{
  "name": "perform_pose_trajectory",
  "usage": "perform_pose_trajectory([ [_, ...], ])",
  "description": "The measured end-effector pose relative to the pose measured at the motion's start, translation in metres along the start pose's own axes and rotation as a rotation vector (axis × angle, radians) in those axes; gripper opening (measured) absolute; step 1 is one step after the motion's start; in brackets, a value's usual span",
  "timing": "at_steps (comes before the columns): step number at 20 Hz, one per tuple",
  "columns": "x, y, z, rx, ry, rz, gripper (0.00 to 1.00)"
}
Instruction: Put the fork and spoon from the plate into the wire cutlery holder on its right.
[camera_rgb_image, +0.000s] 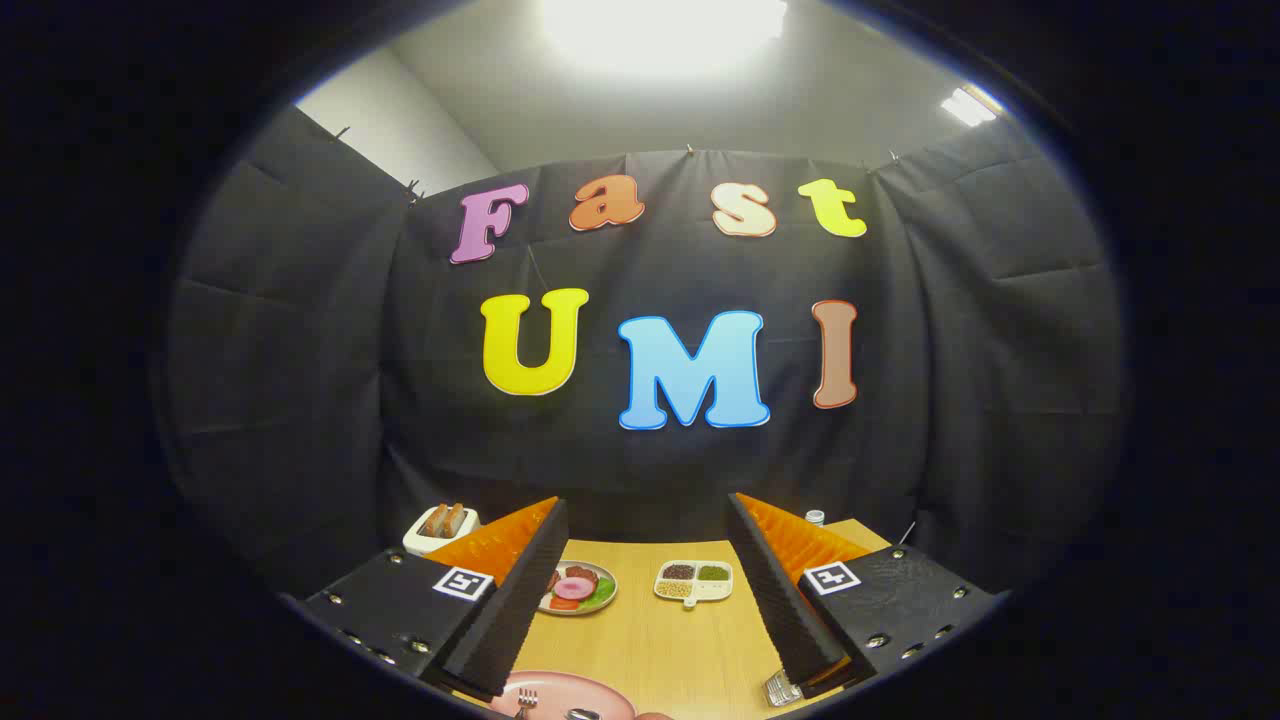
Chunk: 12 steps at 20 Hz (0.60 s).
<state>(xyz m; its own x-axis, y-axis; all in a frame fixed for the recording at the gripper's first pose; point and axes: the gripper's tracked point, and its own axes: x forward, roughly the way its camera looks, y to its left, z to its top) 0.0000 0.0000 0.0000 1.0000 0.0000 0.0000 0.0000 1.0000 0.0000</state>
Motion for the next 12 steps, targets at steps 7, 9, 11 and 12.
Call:
perform_pose_trajectory([
  [7,-0.0027,0.0041,-0.0055,0.011,0.031,0.008,0.97],
  [9,-0.0054,0.0064,-0.0074,0.011,0.038,0.015,0.97],
  [11,-0.0069,0.0081,-0.0077,0.005,0.041,0.021,0.97],
  [12,-0.0079,0.0094,-0.0094,0.002,0.044,0.025,0.97],
])
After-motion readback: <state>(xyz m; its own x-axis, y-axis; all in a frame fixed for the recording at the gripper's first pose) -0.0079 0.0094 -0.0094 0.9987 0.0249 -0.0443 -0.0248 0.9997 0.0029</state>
